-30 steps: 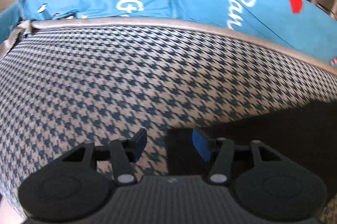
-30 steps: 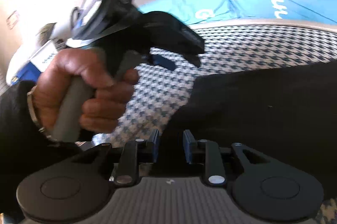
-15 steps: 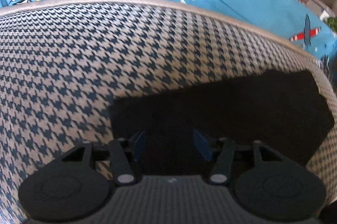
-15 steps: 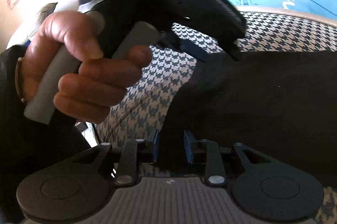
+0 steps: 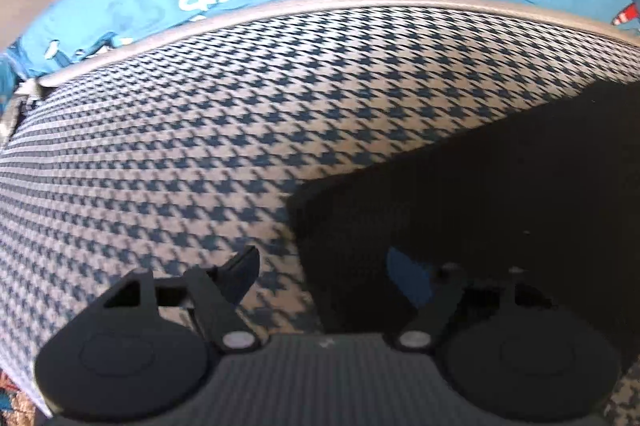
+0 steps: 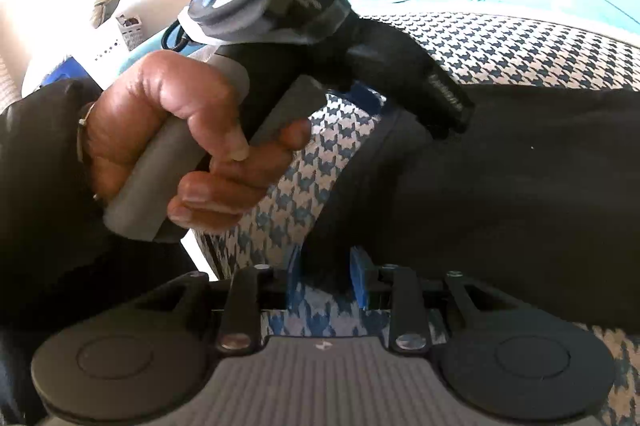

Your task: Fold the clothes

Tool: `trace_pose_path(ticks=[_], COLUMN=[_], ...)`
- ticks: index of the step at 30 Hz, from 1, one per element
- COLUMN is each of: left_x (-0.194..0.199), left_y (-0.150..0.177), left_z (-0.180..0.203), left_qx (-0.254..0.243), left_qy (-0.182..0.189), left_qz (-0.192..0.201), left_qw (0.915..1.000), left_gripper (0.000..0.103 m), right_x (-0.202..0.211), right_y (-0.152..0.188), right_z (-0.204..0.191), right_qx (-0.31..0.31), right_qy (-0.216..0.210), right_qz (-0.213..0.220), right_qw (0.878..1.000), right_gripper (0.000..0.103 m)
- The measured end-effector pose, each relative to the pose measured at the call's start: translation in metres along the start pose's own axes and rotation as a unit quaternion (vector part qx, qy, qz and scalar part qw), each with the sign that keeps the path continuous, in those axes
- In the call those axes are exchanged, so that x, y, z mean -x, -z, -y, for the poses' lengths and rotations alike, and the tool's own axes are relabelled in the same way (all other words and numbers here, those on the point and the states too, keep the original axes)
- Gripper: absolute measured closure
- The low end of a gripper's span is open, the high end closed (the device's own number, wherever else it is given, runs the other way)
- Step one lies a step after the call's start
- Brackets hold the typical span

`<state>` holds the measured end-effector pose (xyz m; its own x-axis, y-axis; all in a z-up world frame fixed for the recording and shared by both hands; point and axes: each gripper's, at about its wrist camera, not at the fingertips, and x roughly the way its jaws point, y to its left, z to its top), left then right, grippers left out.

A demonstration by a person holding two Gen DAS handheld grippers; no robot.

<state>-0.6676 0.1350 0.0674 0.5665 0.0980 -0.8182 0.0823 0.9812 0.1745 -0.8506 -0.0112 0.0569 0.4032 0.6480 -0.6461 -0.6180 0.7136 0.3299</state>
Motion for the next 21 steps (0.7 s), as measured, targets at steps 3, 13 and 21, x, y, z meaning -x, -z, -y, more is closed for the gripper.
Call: trace_pose_path(ticks=[3,13,21], left_x=[0.002,0.024,0.022], left_y=[-0.005,-0.015,-0.016], left_z=[-0.007,0.010,0.043], left_qx=[0.029,0.060,0.040], left_qy=[-0.006,0.064,0.096], left_qz=[-0.002,0.013,0.003], left_qw=[0.9996,0.9960,0.9946], left_gripper=[0.031,0.016,0.013], right_x=[0.005,0.035,0.060], right_y=[0.003,0.010,-0.004], right_z=[0.001,0.022,0.046], right_qx=[0.004,-0.023,-0.068], right_qy=[-0.004,0.022,0.083], right_qz=[-0.008,0.001,0.052], right_qw=[1.000,0.999,0.993], right_gripper=[0.074,0.073,0.072])
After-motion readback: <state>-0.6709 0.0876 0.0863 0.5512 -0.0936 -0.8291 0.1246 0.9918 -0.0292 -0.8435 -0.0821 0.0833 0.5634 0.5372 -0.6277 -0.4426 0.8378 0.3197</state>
